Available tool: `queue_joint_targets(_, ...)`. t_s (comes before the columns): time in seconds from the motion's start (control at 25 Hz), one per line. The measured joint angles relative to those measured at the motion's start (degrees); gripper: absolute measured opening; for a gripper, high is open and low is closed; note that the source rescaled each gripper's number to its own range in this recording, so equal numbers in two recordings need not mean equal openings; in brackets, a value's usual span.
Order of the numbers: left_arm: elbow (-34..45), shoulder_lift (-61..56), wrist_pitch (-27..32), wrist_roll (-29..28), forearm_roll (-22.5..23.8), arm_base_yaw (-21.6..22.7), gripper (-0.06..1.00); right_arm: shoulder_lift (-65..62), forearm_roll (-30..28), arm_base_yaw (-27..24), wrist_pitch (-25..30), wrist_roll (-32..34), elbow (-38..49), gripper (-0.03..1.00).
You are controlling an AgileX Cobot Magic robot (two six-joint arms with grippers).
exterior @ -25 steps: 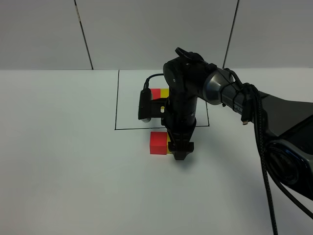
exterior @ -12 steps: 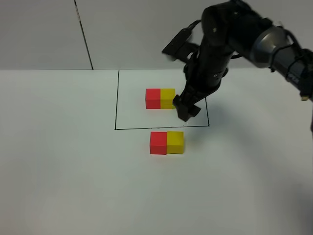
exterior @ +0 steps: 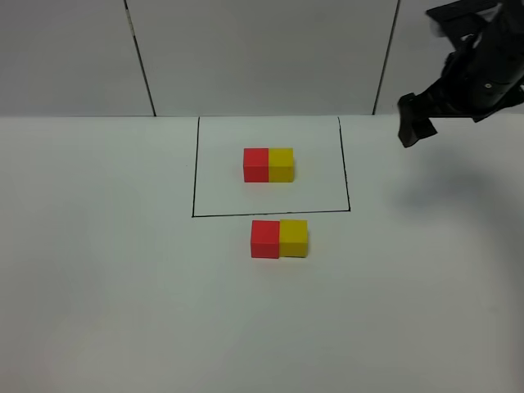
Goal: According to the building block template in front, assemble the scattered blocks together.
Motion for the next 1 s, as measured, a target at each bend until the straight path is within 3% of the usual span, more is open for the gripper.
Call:
queue_joint_targets(0.16,0.00,0.00,0.00,0.00,0.00,0.00,0.75,-9.06,0.06,-3.92,-7.74,1.20,11.11,1.00)
queue_joint_targets(0.32,0.00,0.00,0.00,0.00,0.00,0.00,0.75,-19.13,0.06,-6.71,-11.05,2.35,20.71,1.00)
queue_joint_targets(0.8,0.00,0.00,0.00,0.00,0.00,0.00,0.75,-59.36,-0.64,-8.25,-11.40,4.13,52.50,1.00)
queue_joint_targets(1.0,0.00,0.00,0.00,0.00,0.00,0.00,0.75,-77.35,-2.45,-8.25,-6.81,5.82,60.95,1.00)
